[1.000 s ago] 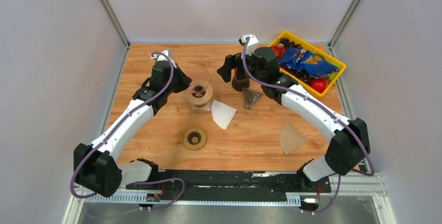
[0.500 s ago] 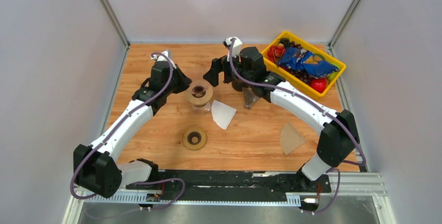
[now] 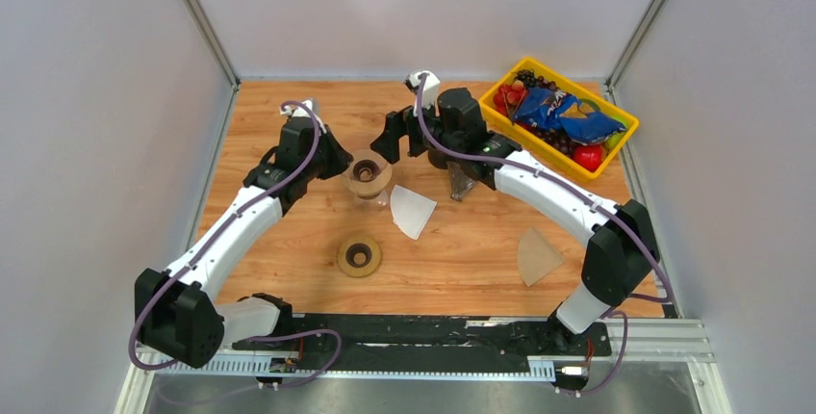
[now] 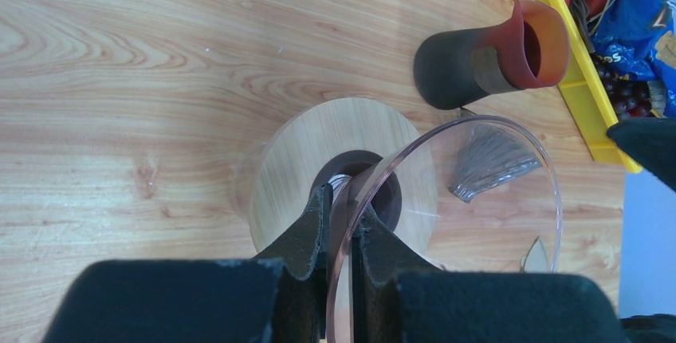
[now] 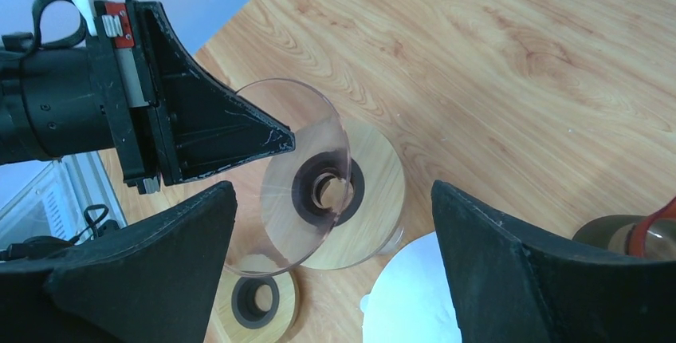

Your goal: Place the coffee filter in the dripper

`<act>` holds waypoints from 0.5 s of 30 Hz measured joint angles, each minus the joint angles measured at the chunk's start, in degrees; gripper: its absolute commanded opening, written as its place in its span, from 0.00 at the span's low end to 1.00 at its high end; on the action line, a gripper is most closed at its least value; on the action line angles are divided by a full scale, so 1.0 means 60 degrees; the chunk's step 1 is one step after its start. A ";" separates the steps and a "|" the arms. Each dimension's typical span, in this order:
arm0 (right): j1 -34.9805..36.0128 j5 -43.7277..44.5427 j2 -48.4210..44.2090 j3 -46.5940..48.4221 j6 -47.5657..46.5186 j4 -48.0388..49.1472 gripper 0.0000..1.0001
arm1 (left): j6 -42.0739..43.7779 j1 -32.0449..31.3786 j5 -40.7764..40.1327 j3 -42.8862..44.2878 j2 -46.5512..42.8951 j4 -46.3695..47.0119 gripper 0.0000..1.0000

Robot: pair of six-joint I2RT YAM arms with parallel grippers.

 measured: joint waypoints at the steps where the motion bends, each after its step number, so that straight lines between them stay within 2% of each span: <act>1: 0.0036 -0.0011 0.0055 0.0011 -0.0033 0.0000 0.93 | 0.0000 0.0000 0.0000 0.0000 0.0018 0.0000 0.00; 7: 0.0208 0.0015 0.0576 0.0095 -0.0135 -0.0095 0.84 | -0.0033 0.0000 0.0066 0.0029 0.0262 0.0066 0.00; 14: 0.0310 0.0076 0.1545 0.0900 -0.0193 -0.0477 0.63 | -0.0036 0.0000 0.0120 0.0288 0.0528 -0.0062 0.00; 15: 0.0321 0.0080 0.1665 0.1020 -0.0186 -0.0521 0.57 | -0.0036 0.0000 0.0124 0.0313 0.0557 -0.0080 0.00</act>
